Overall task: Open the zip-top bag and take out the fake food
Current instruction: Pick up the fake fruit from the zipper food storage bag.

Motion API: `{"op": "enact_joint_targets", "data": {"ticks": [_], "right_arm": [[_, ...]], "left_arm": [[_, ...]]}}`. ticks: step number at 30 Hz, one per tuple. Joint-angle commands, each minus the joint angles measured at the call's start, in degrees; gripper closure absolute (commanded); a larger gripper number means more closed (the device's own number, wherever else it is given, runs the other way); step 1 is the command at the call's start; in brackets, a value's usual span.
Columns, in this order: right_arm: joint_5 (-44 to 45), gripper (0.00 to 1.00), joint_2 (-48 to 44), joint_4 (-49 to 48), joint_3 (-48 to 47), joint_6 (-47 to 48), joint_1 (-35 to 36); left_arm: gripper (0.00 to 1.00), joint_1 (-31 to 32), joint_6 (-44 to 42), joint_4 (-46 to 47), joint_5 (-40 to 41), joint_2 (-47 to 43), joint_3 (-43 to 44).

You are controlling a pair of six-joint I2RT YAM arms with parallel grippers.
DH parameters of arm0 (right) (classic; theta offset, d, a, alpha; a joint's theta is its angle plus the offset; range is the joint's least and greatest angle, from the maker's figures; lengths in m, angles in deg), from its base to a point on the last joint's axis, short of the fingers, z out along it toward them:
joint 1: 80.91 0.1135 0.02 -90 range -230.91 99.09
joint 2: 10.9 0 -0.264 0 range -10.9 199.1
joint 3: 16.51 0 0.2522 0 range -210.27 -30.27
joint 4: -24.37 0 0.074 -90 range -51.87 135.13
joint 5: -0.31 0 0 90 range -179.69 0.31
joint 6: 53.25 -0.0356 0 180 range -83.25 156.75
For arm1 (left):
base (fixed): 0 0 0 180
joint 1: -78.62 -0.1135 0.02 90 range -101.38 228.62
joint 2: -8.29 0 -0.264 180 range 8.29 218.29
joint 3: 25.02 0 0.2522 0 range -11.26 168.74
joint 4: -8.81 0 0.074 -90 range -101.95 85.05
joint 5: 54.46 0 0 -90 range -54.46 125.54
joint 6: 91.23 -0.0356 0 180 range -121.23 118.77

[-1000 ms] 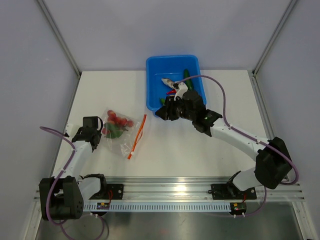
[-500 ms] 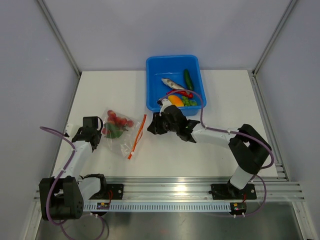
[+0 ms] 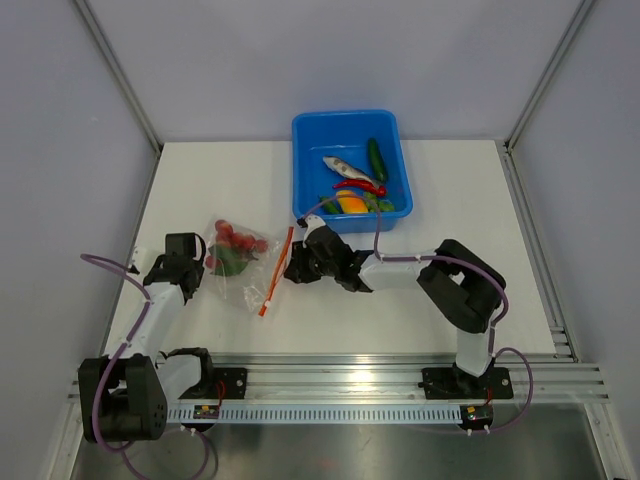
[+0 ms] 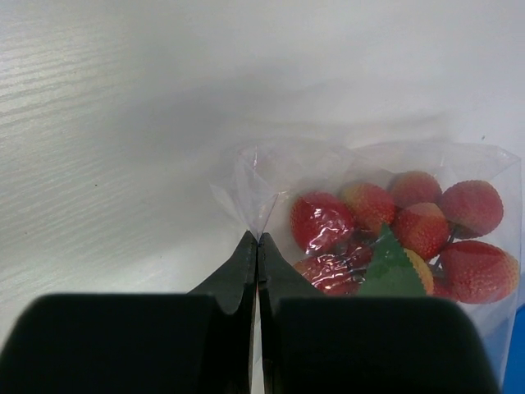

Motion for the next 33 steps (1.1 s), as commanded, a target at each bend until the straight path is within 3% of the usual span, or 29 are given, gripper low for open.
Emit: {"op": "enact_joint_targets", "data": {"ticks": [1,7,15,21,33], "right_arm": [[2.23,0.66,0.91,-4.5,-3.68,0.93,0.51],[1.26,0.65,3.02,-7.14,-5.53,3.48,0.77],[-1.38,0.5,6.18,-10.57,-8.52,6.04,1.04],[-2.26,0.44,8.46,-13.91,-8.87,5.51,1.13],[-2.52,0.35,11.1,-29.46,-4.66,2.96,1.13]], "left_arm": [[1.0,-0.02,0.62,1.29,-2.27,-1.8,0.29],[1.0,-0.02,0.98,2.26,-2.45,-2.77,-0.85],[1.0,-0.02,0.54,2.44,-2.45,-2.07,-0.5],[1.0,0.06,-0.08,2.52,-2.89,-1.36,-0.24],[1.0,-0.02,-0.78,2.96,-3.15,-0.66,-0.06]]}}
